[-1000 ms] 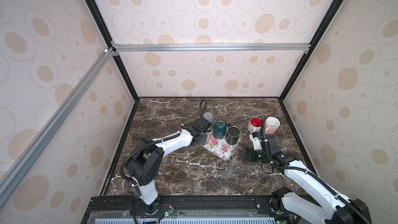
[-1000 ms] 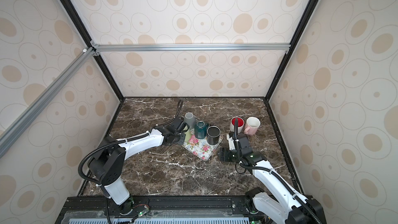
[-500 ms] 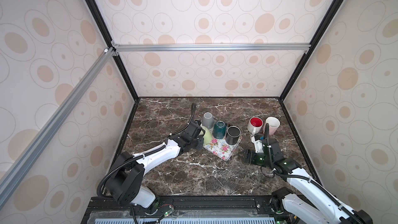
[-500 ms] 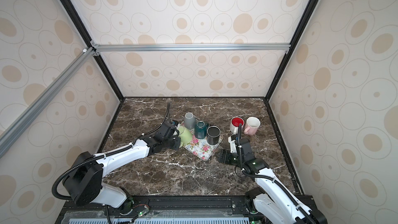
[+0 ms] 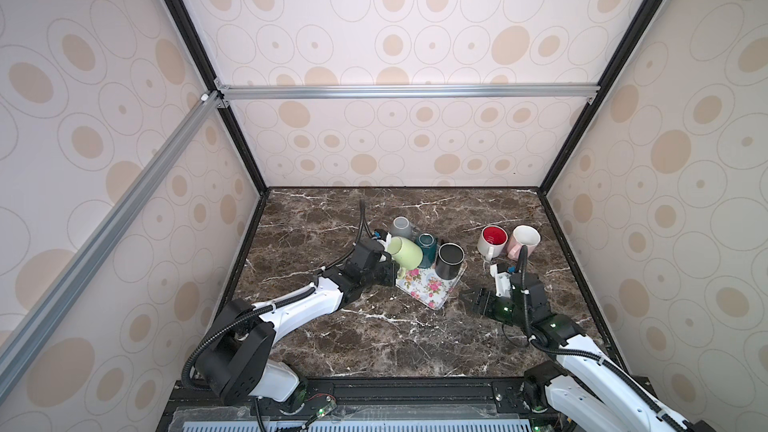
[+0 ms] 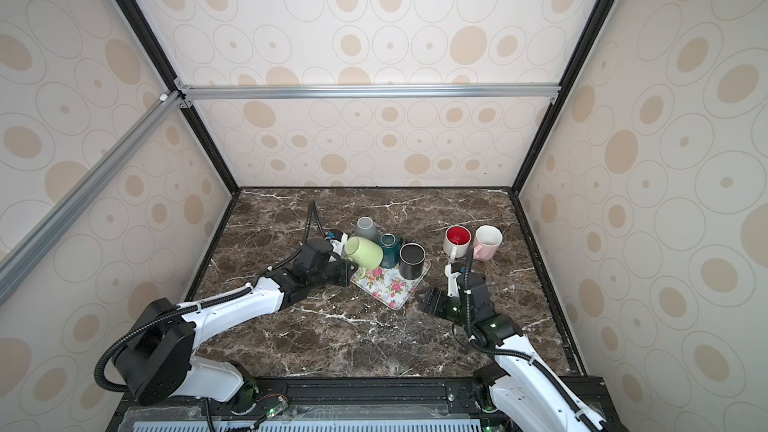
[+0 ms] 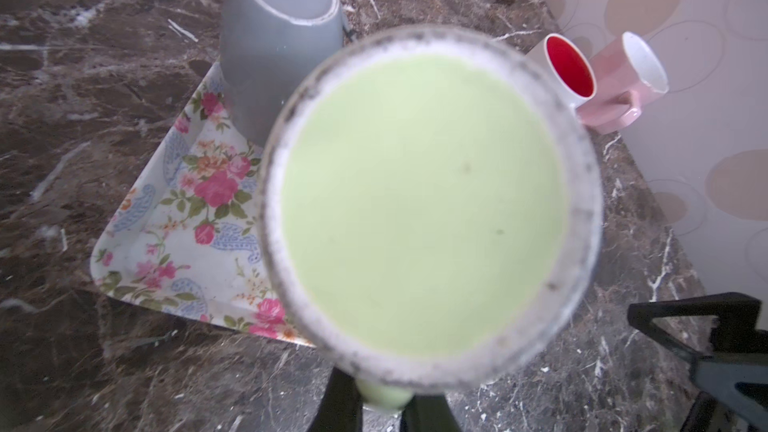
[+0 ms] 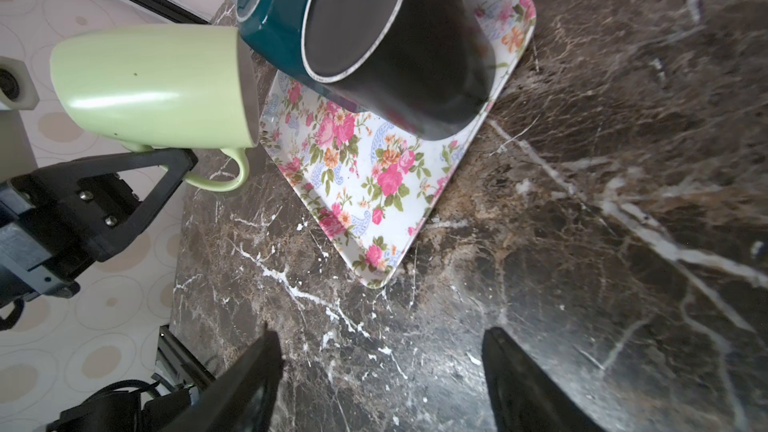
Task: Turn the mug right side up
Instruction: 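Lift the light green mug off the tray with the left gripper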
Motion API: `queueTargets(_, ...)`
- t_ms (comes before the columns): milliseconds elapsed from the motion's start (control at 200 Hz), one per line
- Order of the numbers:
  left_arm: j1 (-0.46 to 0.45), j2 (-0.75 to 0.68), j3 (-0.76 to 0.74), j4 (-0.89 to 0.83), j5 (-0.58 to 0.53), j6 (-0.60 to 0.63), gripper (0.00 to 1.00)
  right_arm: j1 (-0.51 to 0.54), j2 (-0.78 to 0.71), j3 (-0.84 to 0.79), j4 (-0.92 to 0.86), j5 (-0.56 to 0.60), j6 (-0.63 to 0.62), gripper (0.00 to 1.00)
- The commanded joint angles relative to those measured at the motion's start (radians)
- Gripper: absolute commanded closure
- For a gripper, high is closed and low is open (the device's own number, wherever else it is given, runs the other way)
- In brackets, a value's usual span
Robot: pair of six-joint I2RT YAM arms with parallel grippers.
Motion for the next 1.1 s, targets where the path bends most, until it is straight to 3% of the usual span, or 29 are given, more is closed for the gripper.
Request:
queueTargets(0,0.007,-0.039,-0.005,0.167,0.045,-0.036,1.00,0.011,0.025,-0.021,0.119,-0.063,0.081,0.22)
queueTargets(480,0.016,-0.108,-0.076,0.289,0.093,-0.064,1.00,0.217,0.157,0.053,0.235,0.079,0.148,0.22)
queueTargets(635,0.017,-0.127,-0.088,0.331,0.153,-0.100,1.00,0.275,0.198,0.052,0.347,0.110,0.188,0.22)
queueTargets(830,0.016,-0.132,-0.120,0.442,0.245,-0.197,1.00,0.297,0.191,0.047,0.456,0.137,0.207,0.22)
queueTargets(1095,0.016,-0.133,-0.098,0.481,0.300,-0.222,1.00,0.299,0.193,0.067,0.568,0.107,0.206,0.23)
